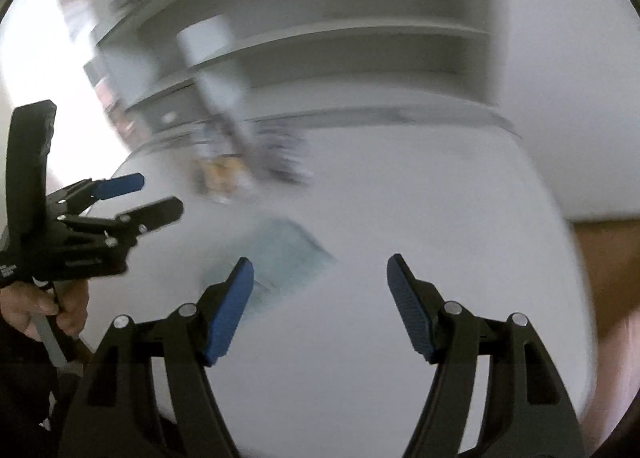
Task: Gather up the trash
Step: 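Grasp the printed paper bag with the right tool while the left tool grasps the white receipt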
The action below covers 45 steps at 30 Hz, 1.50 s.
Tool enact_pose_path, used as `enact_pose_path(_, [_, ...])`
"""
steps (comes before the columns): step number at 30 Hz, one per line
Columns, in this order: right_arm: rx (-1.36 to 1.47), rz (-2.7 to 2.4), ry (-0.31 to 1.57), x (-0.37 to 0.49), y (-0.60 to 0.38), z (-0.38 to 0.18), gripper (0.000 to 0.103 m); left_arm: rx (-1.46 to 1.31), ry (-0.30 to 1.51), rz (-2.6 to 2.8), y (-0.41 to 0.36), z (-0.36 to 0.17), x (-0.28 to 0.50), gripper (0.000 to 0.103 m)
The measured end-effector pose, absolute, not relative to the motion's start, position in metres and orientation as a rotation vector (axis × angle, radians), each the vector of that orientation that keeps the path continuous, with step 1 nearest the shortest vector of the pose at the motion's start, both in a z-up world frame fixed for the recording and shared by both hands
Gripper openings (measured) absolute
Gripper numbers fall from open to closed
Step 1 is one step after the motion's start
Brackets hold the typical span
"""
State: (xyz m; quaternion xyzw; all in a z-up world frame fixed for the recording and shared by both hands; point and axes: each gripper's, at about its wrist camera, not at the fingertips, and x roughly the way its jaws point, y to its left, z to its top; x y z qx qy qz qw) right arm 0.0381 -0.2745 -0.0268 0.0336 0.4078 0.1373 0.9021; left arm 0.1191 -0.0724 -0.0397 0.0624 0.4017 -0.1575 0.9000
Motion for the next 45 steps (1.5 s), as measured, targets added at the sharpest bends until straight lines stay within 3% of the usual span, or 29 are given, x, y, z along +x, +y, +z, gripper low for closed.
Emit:
enact_pose_path(6, [-0.084, 0.440, 0.880, 0.125, -0.170, -0.020, 0.068, 0.088, 0.862, -0.258, 0.002, -0.052, 0.136, 0.092])
enact_pose_path(14, [-0.231, 0.447, 0.973, 0.193, -0.111, -0.042, 0.067, 0.057, 0.901, -0.277, 0.022, -0.066, 0.159, 0.092])
enact_pose_path(15, [-0.235, 0.446, 0.983, 0.195, -0.109, -0.044, 0.058, 0.051, 0.905, -0.281, 0.021, -0.067, 0.162, 0.092])
enact_pose_path(16, [-0.247, 0.433, 0.984, 0.194, -0.109, -0.044, 0.033, 0.045, 0.907, -0.284, 0.019, -0.067, 0.165, 0.092])
enact_pose_path(19, [-0.230, 0.437, 0.957, 0.183, -0.122, -0.031, 0.003, 0.044, 0.913, -0.280, 0.012, -0.071, 0.180, 0.092])
enact_pose_path(32, [-0.126, 0.378, 0.857, 0.137, -0.190, 0.010, 0.003, 0.078, 0.956, -0.185, -0.032, -0.099, 0.225, 0.091])
enact_pose_path(33, [-0.121, 0.375, 0.856, 0.134, -0.193, 0.009, 0.003, 0.079, 0.961, -0.174, -0.032, -0.100, 0.225, 0.088])
enact_pose_path(34, [-0.113, 0.371, 0.854, 0.130, -0.198, 0.008, 0.003, 0.082, 0.963, -0.170, -0.032, -0.100, 0.225, 0.075])
enact_pose_path(35, [-0.106, 0.365, 0.849, 0.128, -0.201, 0.007, 0.003, 0.102, 0.961, -0.163, -0.033, -0.100, 0.223, 0.070])
enact_pose_path(36, [-0.097, 0.361, 0.846, 0.123, -0.205, 0.006, 0.003, 0.113, 0.954, -0.170, -0.034, -0.099, 0.221, 0.053])
enact_pose_path(37, [-0.084, 0.356, 0.843, 0.117, -0.212, 0.005, 0.003, 0.116, 0.948, -0.181, -0.034, -0.098, 0.218, 0.023])
enact_pose_path(38, [-0.074, 0.348, 0.840, 0.113, -0.215, 0.003, 0.003, 0.122, 0.949, -0.181, -0.035, -0.096, 0.213, 0.019])
enact_pose_path(45, [0.056, 0.212, 0.800, 0.050, -0.292, 0.002, 0.003, 0.149, 0.892, -0.259, -0.058, -0.065, 0.176, 0.018])
